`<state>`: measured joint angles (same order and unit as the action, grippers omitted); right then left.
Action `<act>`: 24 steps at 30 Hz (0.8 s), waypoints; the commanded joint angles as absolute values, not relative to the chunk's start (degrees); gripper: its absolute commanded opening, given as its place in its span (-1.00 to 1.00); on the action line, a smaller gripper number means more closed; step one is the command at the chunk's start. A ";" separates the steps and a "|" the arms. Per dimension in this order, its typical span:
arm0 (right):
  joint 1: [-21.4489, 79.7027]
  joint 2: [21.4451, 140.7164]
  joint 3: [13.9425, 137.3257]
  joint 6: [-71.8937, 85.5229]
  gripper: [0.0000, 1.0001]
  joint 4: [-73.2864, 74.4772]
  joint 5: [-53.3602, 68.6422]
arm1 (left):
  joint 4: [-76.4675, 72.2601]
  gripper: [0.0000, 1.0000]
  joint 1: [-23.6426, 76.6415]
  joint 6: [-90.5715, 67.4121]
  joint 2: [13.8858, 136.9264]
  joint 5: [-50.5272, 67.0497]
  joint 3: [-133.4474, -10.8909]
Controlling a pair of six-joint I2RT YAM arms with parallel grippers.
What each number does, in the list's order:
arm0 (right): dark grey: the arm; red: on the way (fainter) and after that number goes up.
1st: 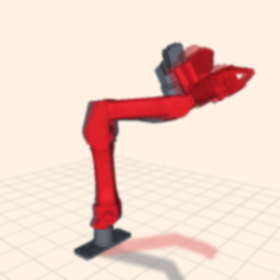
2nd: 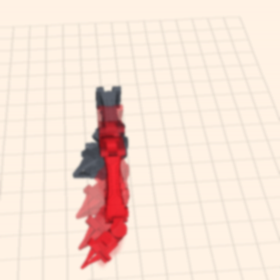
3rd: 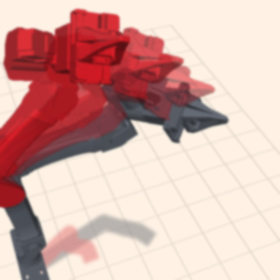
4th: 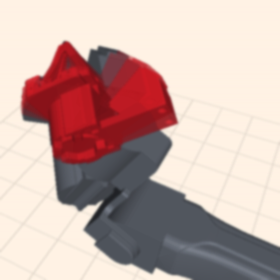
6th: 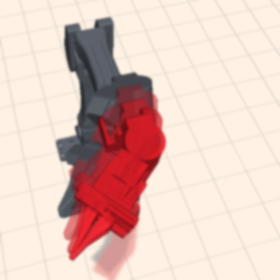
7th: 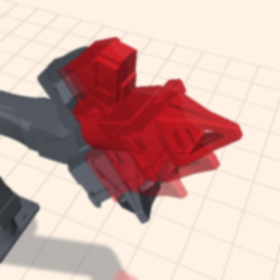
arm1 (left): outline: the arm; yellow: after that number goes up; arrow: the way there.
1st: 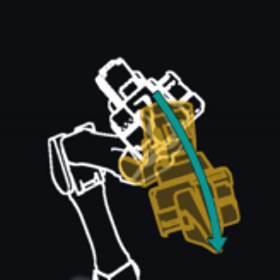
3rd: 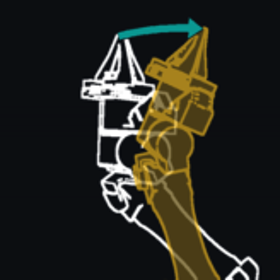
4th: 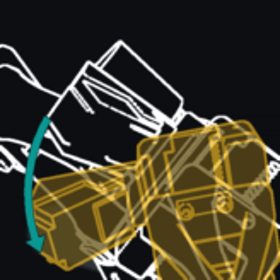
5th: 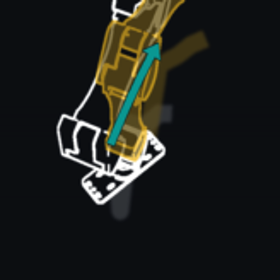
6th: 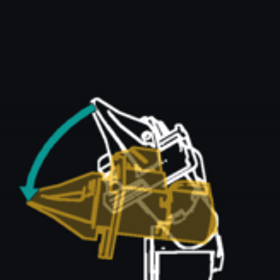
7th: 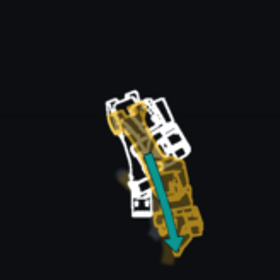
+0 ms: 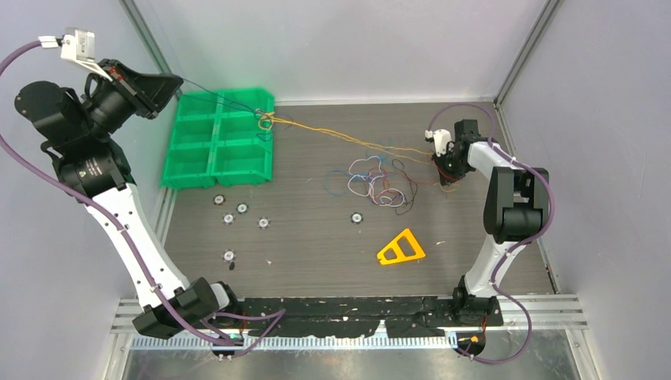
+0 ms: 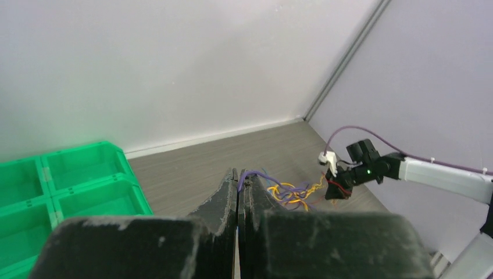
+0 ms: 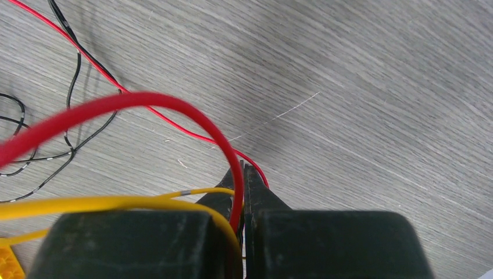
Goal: Untangle the cables
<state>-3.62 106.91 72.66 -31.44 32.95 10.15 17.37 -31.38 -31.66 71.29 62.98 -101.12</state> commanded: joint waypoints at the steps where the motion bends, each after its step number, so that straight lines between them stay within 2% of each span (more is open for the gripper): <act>1: -5.45 107.23 72.02 -33.71 -0.89 31.22 6.81 | 9.34 -1.00 -35.37 -38.63 72.77 59.84 -106.78; 6: -8.01 108.43 71.18 -35.01 -0.89 29.81 6.42 | 12.41 -1.00 -42.25 -40.87 78.16 58.16 -115.88; 12: -8.26 108.21 70.84 -35.45 -0.89 29.50 6.95 | 14.47 -1.00 -42.62 -37.68 76.95 55.02 -113.05; 16: -9.74 108.51 70.90 -36.72 -0.89 28.50 6.29 | 17.46 -1.00 -43.99 -34.22 77.43 50.41 -115.90; 20: -9.68 108.39 74.14 -36.99 -0.89 36.34 15.27 | 14.62 -1.00 -37.64 -39.22 76.52 57.29 -111.35; 22: -7.63 107.27 76.27 -36.40 -0.68 40.59 21.32 | 10.77 -1.00 -30.85 -39.25 72.55 58.79 -102.71; 23: -5.86 105.77 76.68 -36.19 -0.45 41.70 25.06 | 9.80 -1.00 -26.76 -38.55 70.72 58.74 -99.33; 24: -4.91 104.87 77.44 -36.20 -0.32 43.69 26.73 | 9.23 -1.00 -22.84 -37.94 69.41 58.59 -96.61</act>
<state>-7.81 107.74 72.95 -35.97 35.79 16.82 15.53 -33.76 -38.20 74.65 58.02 -105.12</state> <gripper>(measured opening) 0.229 0.010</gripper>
